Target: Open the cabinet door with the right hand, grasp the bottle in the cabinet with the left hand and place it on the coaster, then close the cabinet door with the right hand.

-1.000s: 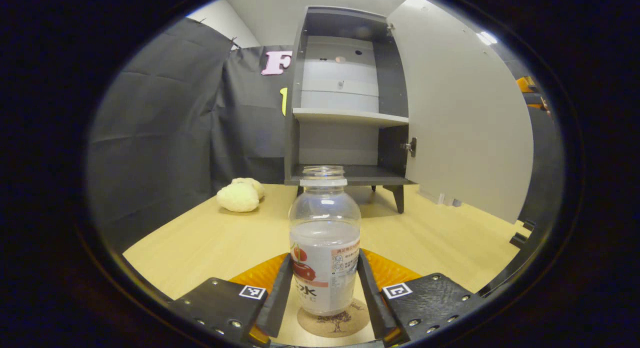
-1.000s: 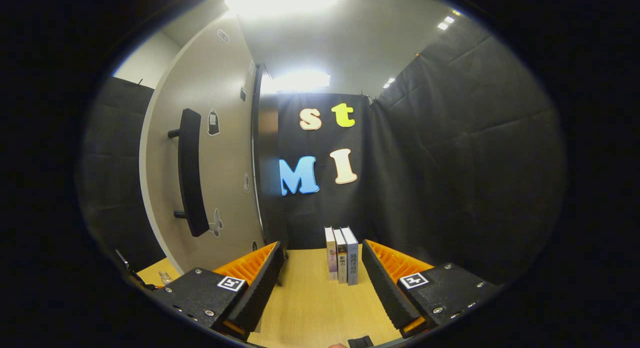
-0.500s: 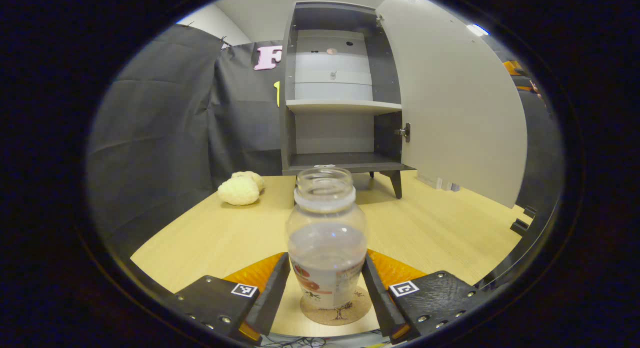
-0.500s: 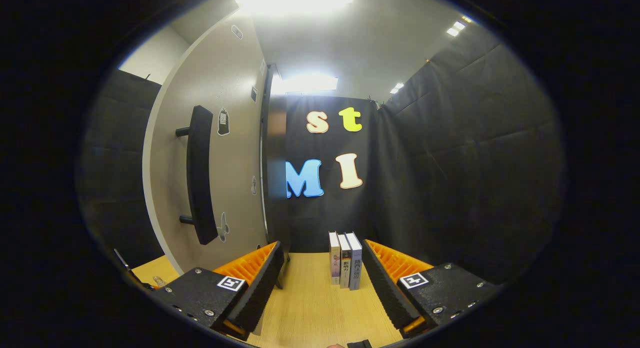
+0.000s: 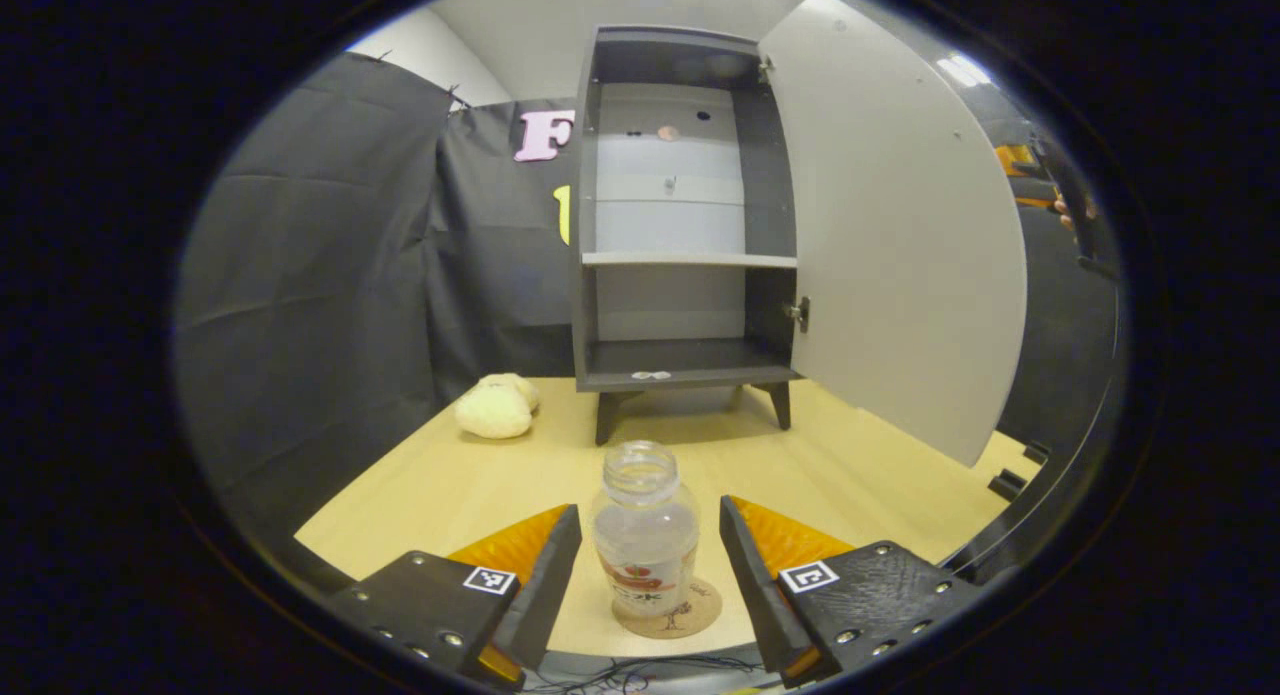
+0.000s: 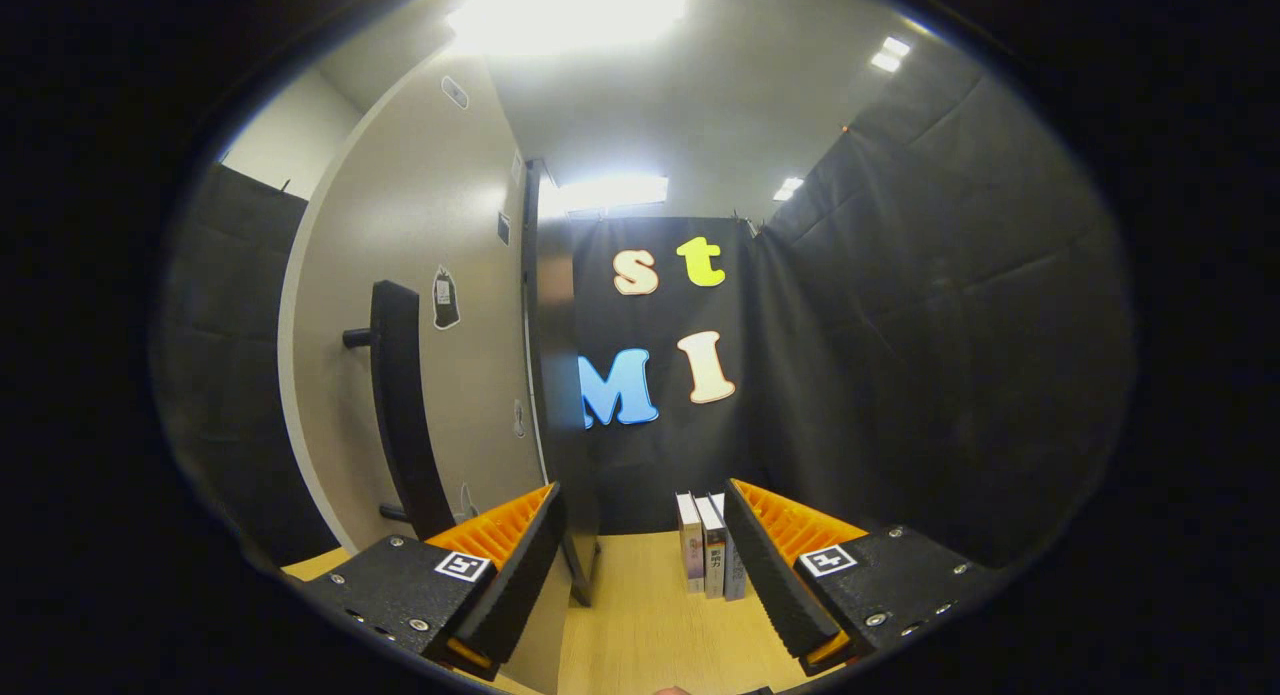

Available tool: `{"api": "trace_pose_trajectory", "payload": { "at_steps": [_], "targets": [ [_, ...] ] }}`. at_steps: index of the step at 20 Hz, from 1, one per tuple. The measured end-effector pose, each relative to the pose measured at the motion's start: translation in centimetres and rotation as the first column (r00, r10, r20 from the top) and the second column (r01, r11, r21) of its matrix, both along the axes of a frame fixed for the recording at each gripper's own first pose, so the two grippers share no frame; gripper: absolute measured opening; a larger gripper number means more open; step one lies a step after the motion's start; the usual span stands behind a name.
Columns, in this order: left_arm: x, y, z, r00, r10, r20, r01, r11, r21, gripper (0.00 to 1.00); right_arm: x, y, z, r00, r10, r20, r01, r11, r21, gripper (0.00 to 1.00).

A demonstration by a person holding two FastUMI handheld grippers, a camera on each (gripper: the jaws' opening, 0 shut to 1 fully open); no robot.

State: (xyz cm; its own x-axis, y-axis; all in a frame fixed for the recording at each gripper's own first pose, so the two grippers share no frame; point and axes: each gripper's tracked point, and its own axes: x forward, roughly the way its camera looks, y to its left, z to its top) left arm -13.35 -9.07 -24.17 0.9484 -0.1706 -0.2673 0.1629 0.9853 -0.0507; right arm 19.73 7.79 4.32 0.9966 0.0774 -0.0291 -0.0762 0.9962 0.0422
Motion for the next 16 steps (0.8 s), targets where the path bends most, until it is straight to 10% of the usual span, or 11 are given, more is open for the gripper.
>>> {"api": "trace_pose_trajectory", "payload": {
  "at_steps": [16],
  "targets": [
    [0.6, 18.4, 12.1, 0.988, 0.109, 0.110, -0.099, 0.990, -0.096, 0.80, -3.4, 5.1, 4.3, 0.984, -0.175, 0.036, 0.178, 0.977, -0.120, 0.92]
  ]
}}
